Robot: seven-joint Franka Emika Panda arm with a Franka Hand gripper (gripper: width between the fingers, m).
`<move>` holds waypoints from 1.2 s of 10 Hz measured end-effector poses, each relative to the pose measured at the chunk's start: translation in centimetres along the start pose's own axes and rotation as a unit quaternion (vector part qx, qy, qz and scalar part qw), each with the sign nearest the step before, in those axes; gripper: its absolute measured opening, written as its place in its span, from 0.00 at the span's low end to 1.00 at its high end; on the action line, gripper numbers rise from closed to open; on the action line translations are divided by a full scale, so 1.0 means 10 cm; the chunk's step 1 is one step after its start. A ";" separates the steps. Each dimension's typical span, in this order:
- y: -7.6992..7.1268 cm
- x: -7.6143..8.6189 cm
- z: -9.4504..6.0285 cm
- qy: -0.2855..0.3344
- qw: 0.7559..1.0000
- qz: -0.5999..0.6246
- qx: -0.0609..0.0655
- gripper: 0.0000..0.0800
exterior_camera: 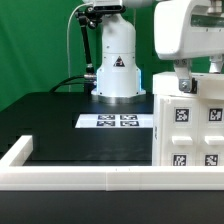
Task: Assemble cabinet
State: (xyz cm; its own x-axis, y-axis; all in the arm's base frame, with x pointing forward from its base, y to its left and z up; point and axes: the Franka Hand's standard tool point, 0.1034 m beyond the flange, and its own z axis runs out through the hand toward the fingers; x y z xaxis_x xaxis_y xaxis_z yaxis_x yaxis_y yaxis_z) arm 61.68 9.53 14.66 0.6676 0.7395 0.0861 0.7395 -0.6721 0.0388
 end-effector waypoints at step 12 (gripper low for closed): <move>0.03 -0.03 0.01 -0.001 0.974 0.225 0.000 0.70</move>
Offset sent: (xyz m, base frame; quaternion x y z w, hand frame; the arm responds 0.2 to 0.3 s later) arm 0.0014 0.0000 -0.0007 0.0027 -0.0014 0.0010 1.0000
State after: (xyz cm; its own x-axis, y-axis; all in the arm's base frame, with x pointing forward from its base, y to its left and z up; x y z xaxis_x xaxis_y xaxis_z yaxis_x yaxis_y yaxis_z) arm 61.70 9.06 14.54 0.9241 0.3707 0.0927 0.3726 -0.9280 -0.0031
